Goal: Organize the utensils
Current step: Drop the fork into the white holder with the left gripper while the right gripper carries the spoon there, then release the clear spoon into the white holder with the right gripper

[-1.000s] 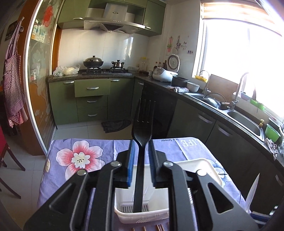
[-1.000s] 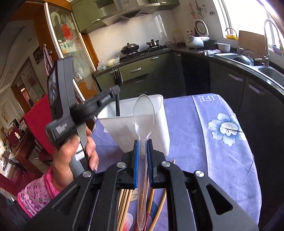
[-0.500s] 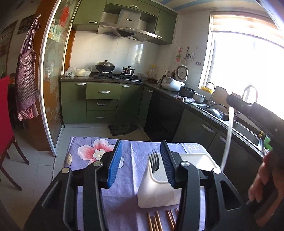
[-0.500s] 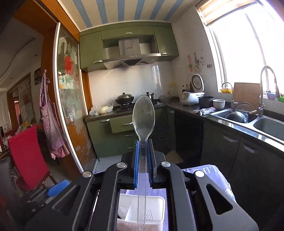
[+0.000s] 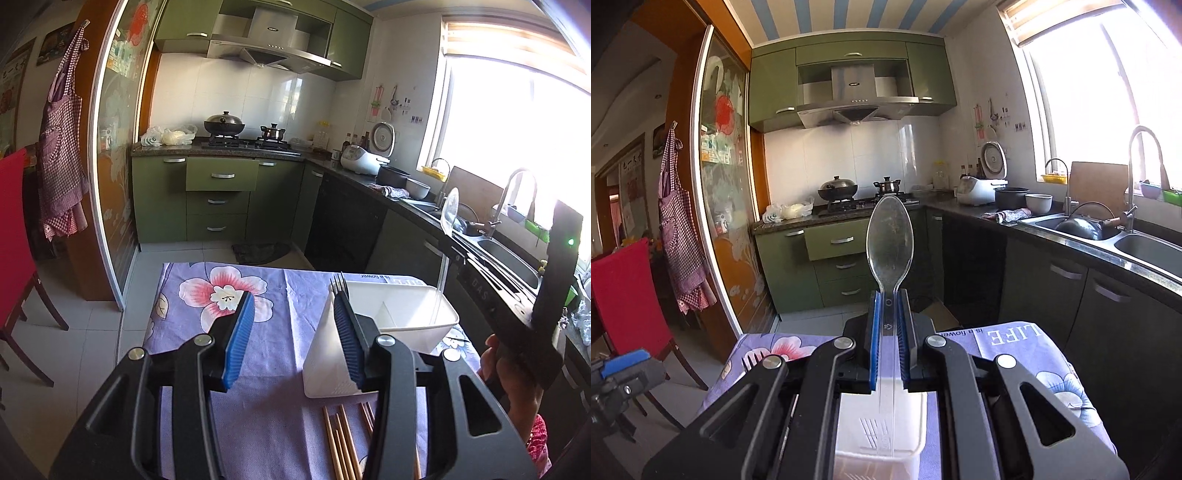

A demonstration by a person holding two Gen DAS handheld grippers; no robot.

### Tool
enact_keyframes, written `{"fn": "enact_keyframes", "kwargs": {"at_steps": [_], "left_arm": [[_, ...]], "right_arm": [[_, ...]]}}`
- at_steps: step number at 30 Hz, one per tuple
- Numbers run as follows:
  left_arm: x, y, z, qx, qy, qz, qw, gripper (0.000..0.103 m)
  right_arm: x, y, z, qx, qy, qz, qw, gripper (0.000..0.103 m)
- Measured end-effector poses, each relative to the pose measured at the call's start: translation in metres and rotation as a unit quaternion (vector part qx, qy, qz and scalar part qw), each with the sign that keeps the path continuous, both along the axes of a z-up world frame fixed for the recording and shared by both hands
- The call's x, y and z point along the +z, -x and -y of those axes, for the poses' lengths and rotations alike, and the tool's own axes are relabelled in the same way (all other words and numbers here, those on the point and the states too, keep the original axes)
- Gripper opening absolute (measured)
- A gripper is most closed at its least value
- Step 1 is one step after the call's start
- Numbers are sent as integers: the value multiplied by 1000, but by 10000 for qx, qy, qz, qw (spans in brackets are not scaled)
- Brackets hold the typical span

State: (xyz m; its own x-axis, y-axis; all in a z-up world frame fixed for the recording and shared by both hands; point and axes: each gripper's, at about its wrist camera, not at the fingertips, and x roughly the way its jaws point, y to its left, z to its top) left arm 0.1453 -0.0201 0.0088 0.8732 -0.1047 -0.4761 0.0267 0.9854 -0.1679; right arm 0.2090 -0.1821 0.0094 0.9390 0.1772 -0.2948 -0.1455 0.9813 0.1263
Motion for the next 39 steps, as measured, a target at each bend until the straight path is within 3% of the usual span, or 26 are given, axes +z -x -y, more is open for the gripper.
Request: {"fn": "enact_keyframes", "kwargs": {"at_steps": [13, 17, 23, 28, 32, 39], "left_arm": [[-3, 11, 19, -174, -258, -224, 9993, 46], [-3, 13, 21, -199, -280, -269, 9990, 46], [-6, 15, 21, -202, -314, -444, 9983, 48], [-19, 17, 22, -231, -333, -907, 9951, 56], [-46, 14, 28, -337, -343, -1650, 9851, 58], [-110, -2, 48, -463, -273, -2969, 9534, 57]], "right_arm": [[-40, 34, 7, 112, 275, -294, 9991, 12], [-43, 38, 5, 215, 386, -398, 9982, 32], [-35, 51, 12, 122, 437, -534, 9975, 41], [-29, 88, 39, -1, 226, -593, 9980, 44], [-35, 122, 62, -207, 187, -809, 9963, 46], [-58, 164, 111, -254, -418, -1298, 9903, 49]]}}
